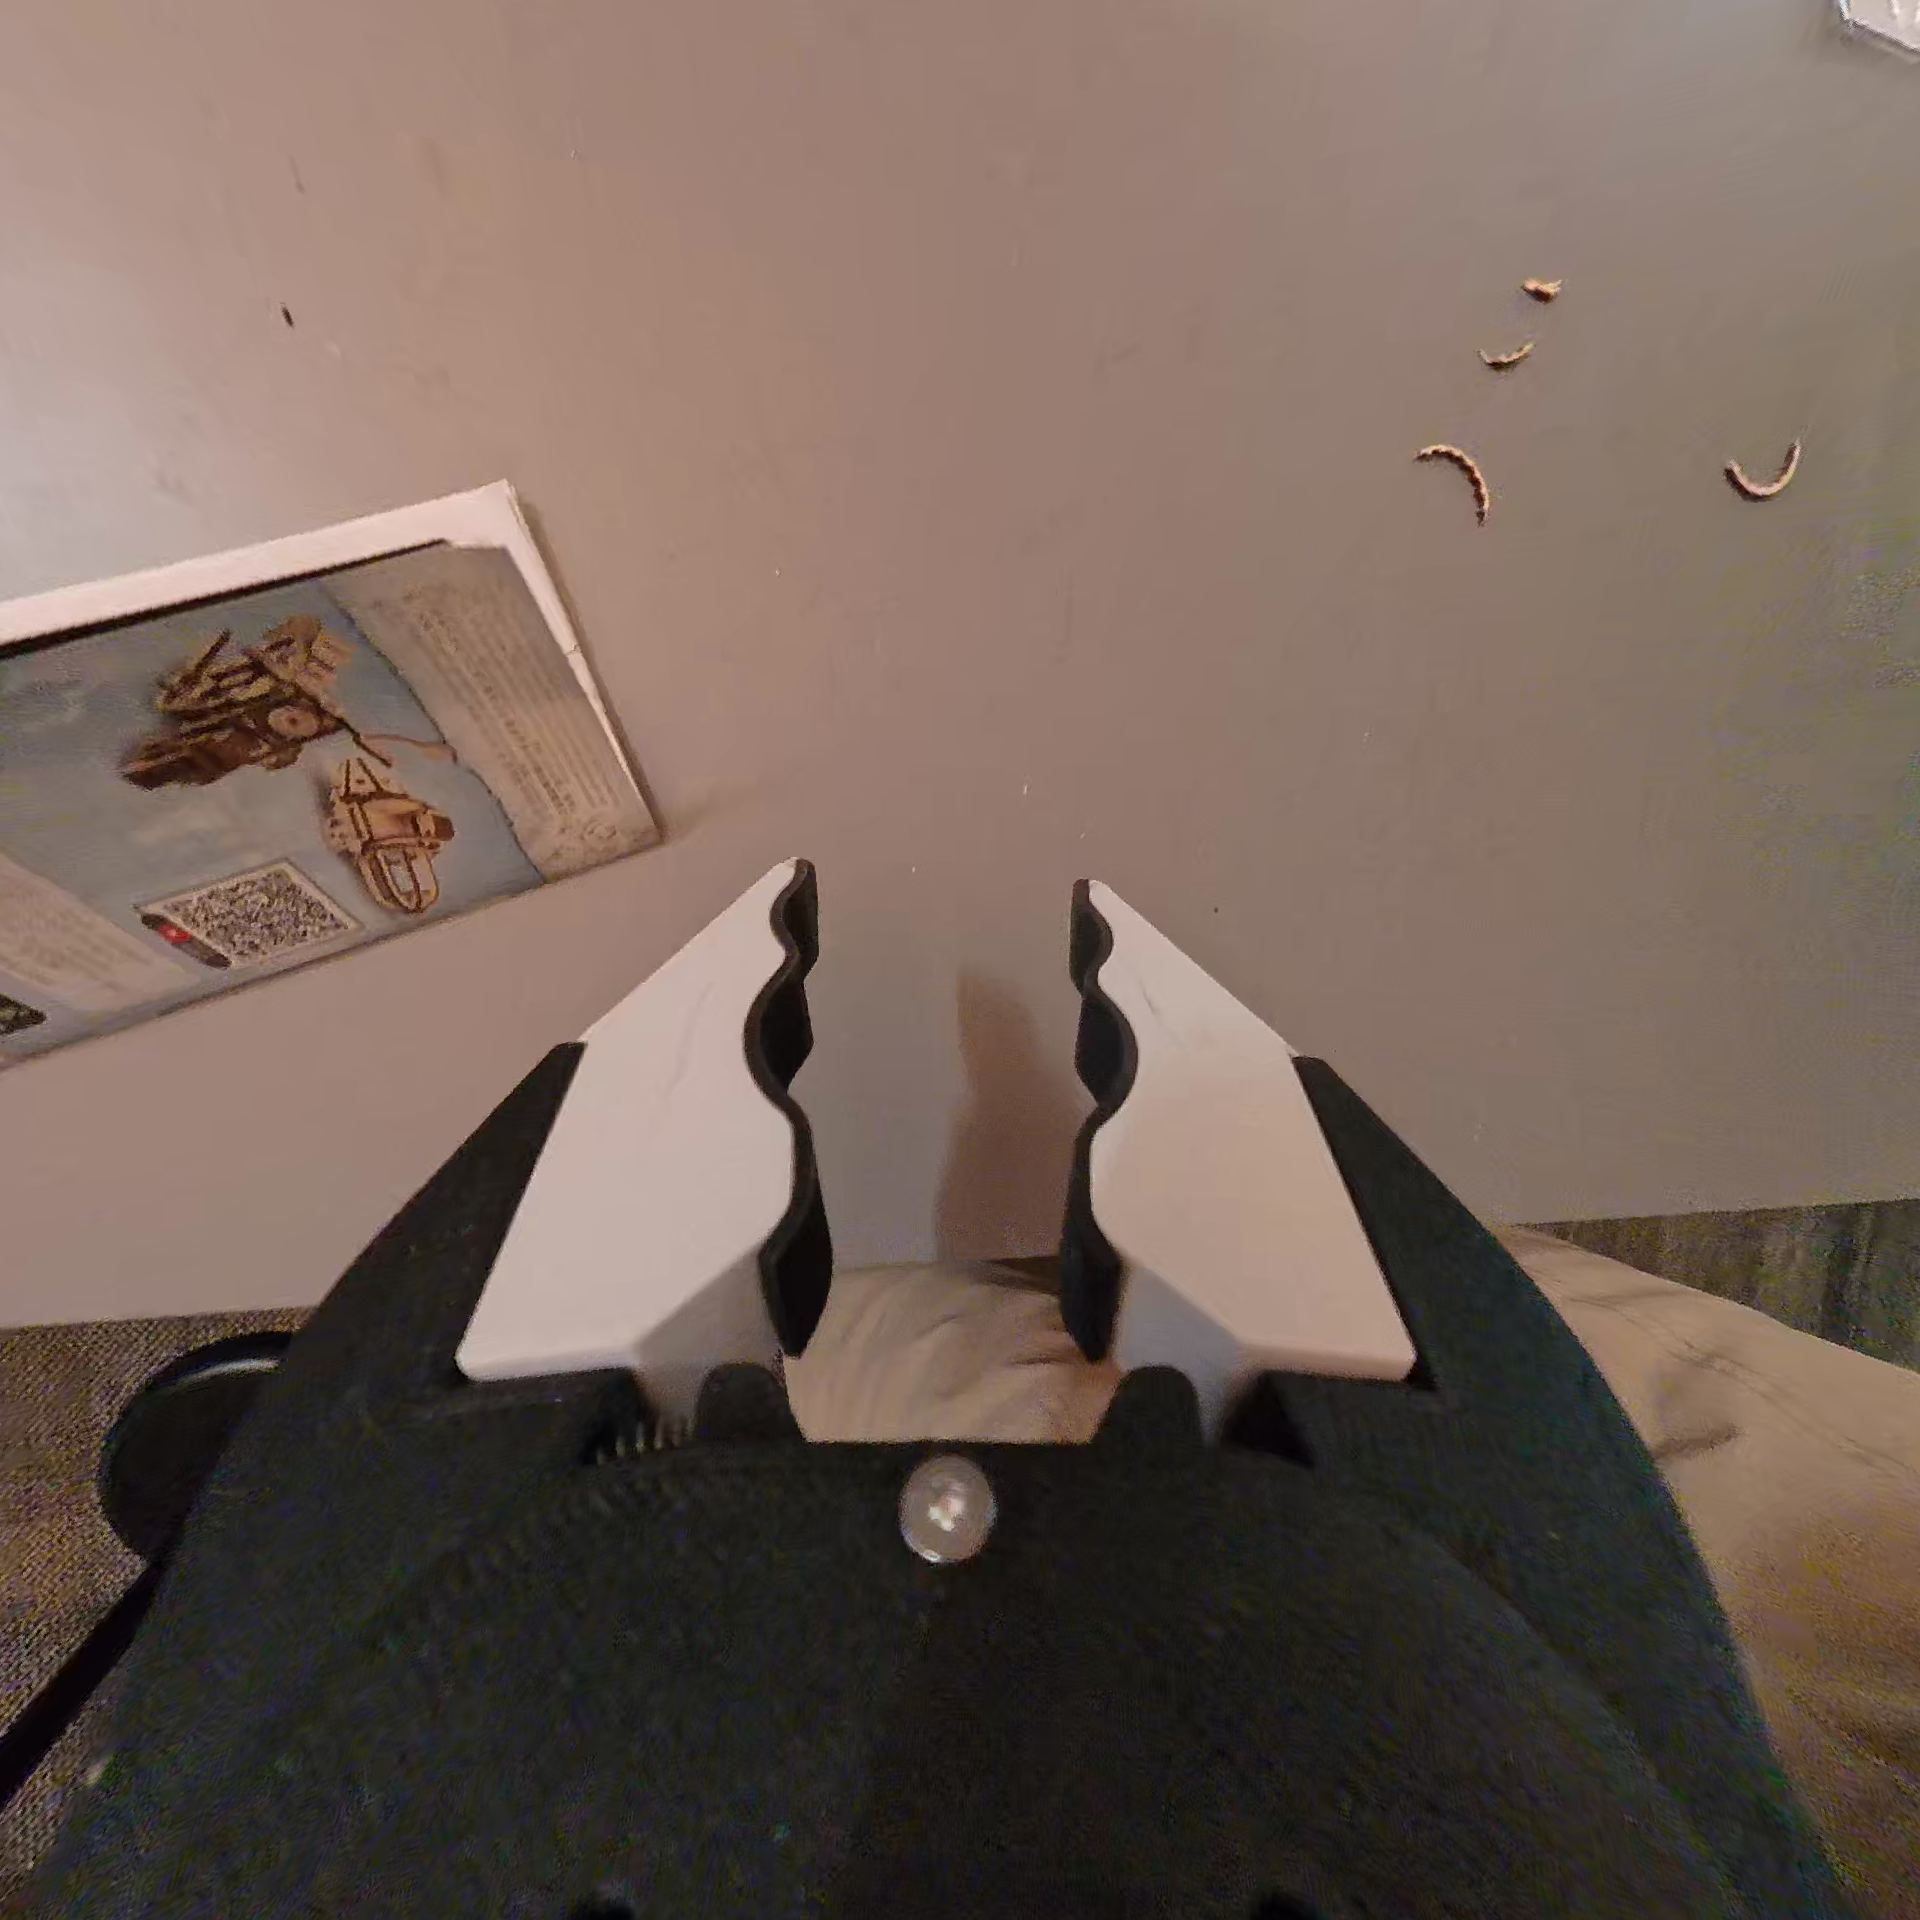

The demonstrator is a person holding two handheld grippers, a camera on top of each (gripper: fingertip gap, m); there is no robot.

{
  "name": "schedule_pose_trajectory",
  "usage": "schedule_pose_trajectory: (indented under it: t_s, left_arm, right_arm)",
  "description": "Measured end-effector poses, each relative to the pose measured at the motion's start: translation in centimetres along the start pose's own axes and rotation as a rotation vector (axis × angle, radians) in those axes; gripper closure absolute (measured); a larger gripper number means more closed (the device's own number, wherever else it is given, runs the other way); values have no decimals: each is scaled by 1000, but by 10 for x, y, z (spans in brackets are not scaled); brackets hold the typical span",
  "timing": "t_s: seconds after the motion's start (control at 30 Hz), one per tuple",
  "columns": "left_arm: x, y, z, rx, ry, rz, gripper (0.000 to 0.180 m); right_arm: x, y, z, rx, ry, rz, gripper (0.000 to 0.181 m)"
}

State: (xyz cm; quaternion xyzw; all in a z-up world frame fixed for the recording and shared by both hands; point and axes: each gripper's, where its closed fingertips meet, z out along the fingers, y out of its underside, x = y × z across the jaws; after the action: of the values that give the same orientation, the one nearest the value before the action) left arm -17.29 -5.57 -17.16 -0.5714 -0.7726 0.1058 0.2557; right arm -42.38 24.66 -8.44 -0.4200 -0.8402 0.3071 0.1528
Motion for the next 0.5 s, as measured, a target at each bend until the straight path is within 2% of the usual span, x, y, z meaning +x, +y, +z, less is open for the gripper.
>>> schedule_pose_trajectory:
  t_s: [0.1,0.2,0.27,0.3,0.33,0.37,0.5]
  left_arm:
    - [9,-6,4,-4,6,17,138]
    - [24,-15,8,0,8,42,136]
    - [37,-20,10,3,11,58,137]
    - [43,-21,11,6,10,68,137]
    - [50,-23,13,7,10,76,137]
    - [57,-23,14,6,11,81,137]
    - [85,-24,25,3,11,121,137]
  right_arm:
    - [71,9,-43,51,131,101,181]
    - [128,45,-64,29,230,167,181]
    - [149,80,-60,-32,217,224,181]
    - [151,101,-53,-111,174,250,175]
    - [149,118,-47,-179,138,257,148]
    - [146,121,-45,-181,122,233,133]
    - [93,67,-51,13,23,49,137]
